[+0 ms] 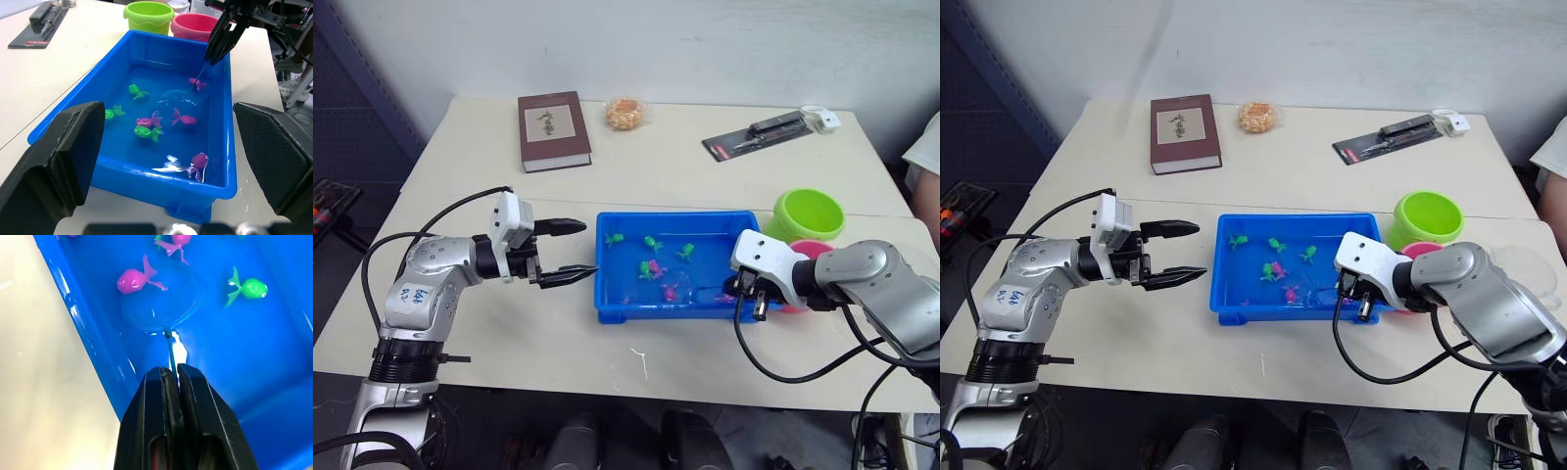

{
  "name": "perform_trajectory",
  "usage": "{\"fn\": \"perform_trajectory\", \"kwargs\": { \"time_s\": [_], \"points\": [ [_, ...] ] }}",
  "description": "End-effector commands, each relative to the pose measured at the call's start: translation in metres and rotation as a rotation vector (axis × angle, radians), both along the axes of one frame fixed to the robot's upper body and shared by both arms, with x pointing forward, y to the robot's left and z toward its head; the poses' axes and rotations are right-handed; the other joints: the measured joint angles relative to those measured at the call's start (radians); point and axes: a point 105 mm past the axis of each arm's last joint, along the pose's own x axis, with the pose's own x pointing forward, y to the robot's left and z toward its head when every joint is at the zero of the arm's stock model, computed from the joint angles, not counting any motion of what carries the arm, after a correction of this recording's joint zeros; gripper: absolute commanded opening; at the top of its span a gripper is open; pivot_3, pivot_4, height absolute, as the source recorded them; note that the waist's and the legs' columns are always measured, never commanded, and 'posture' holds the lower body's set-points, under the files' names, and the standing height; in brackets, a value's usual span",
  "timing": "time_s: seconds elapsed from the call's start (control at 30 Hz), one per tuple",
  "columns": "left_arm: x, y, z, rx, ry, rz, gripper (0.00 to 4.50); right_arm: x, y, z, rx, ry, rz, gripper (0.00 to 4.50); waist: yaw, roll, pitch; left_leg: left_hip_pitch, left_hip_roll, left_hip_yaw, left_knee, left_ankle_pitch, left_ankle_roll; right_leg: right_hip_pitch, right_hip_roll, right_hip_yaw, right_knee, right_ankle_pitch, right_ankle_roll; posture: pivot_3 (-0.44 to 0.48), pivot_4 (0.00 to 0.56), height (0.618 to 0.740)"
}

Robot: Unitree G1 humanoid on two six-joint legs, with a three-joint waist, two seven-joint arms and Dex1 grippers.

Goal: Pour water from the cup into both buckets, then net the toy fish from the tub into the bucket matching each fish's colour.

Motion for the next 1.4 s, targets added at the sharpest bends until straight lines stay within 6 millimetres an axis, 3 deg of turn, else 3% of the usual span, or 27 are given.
{"fn": "perform_trajectory", "kwargs": {
  "time_s": [0.03,0.4,0.7,0.83,1.03,1.23,1.4],
  "points": [
    [-0.005,0.002,0.012,-0.005,-0.045,-0.011,4.49,0.001,0.001,0.012,0.068,0.018,-0.018,0.0,-0.001,0.0,0.0,0.0,0.0,0.0,0.0,0.0,0.0,0.0,0.0,0.0,0.0,0.0,0.0,0.0,0.15,0.738],
    [-0.004,0.003,0.013,-0.002,-0.046,-0.006,4.49,-0.006,0.01,0.017,0.264,0.187,-0.051,0.0,-0.001,0.0,0.0,0.0,0.0,0.0,0.0,0.0,0.0,0.0,0.0,0.0,0.0,0.0,0.0,0.0,0.15,0.738],
    [-0.005,0.004,0.013,0.002,-0.046,-0.004,4.49,-0.01,-0.016,0.034,0.37,0.199,-0.101,0.0,0.003,0.0,0.0,0.0,0.0,0.0,0.0,0.0,0.0,0.0,0.0,0.0,0.0,0.0,0.0,0.0,0.15,0.738],
    [-0.005,0.001,0.014,-0.003,-0.047,-0.022,4.49,-0.016,-0.03,0.052,0.45,0.131,-0.083,0.0,0.005,0.0,0.0,0.0,0.0,0.0,0.0,0.0,0.0,0.0,0.0,0.0,0.0,0.0,0.0,0.0,0.15,0.738],
    [-0.004,-0.009,0.017,-0.014,-0.047,-0.072,4.49,-0.024,-0.057,0.049,0.465,0.024,-0.138,0.0,0.014,0.0,0.0,0.0,0.0,0.001,0.0,0.0,0.0,0.0,0.0,0.0,0.0,0.0,0.0,0.0,0.15,0.738],
    [-0.001,-0.026,0.027,-0.025,-0.061,-0.164,4.49,-0.044,-0.075,0.06,0.558,-0.185,-0.209,0.0,0.014,0.0,0.0,0.0,-0.001,0.001,0.001,0.0,0.0,0.001,0.0,0.0,0.001,0.001,0.001,0.0,0.15,0.738],
    [-0.001,-0.043,0.033,-0.053,-0.067,-0.229,4.49,-0.07,-0.097,0.066,0.539,-0.35,-0.32,0.0,0.013,0.0,0.0,0.0,0.0,0.001,0.001,0.0,0.0,0.001,0.001,0.0,0.001,0.001,0.001,0.0,0.15,0.738]
  ]
}}
